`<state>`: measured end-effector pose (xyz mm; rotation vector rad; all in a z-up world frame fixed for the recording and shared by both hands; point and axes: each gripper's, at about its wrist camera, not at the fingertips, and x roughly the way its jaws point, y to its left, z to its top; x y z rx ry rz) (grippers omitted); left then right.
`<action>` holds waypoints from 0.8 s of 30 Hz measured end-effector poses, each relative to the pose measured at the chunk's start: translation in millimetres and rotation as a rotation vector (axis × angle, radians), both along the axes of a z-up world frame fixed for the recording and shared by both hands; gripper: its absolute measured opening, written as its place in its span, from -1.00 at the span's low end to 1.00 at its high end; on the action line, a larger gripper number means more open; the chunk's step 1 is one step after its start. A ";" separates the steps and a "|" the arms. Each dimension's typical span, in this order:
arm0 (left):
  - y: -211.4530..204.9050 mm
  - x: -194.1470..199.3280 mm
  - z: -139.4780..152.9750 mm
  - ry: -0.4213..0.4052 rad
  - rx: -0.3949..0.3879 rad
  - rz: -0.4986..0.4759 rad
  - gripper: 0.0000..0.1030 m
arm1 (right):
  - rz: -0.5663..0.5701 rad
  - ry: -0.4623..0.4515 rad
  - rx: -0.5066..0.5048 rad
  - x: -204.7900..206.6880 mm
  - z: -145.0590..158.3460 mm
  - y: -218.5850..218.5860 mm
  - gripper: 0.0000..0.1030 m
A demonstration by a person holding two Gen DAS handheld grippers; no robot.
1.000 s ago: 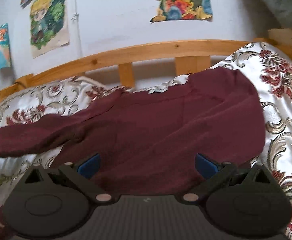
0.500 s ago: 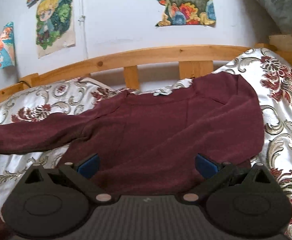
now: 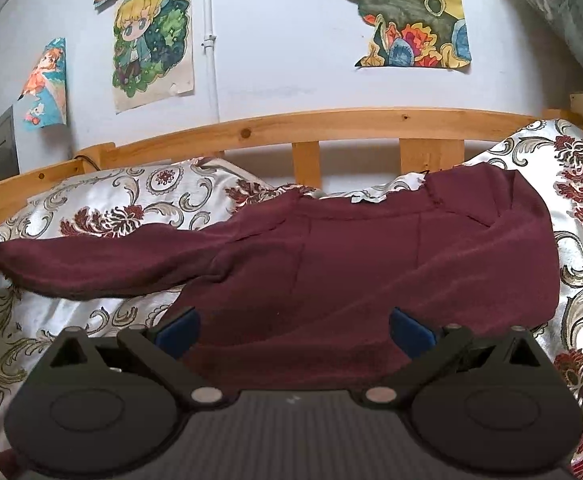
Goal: Fold small clothes
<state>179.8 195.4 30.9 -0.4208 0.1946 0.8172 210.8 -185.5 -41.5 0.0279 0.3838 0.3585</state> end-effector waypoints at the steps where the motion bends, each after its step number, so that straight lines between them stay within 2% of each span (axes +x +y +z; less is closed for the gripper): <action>1: -6.4 3.0 6.3 -0.019 0.040 -0.048 -0.92 | -0.004 0.000 0.005 0.3 0.7 -1.9 1.00; 5: -46.6 16.2 33.6 -0.092 0.213 -0.286 -0.92 | -0.031 0.000 0.028 3.3 4.7 -11.9 1.00; 8: -79.4 28.4 49.2 -0.145 0.280 -0.468 -0.92 | -0.059 -0.005 0.036 4.6 9.0 -22.3 1.00; 12: -121.2 43.5 59.7 -0.182 0.303 -0.699 -0.92 | -0.113 -0.009 0.049 6.8 16.2 -43.1 1.00; 16: -165.1 56.3 49.8 -0.157 0.312 -0.884 -0.92 | -0.169 -0.007 0.061 8.5 22.8 -65.7 1.00; 24: -234.9 65.1 4.7 -0.076 0.251 -1.116 -0.92 | -0.297 -0.021 0.050 15.0 26.0 -111.2 1.00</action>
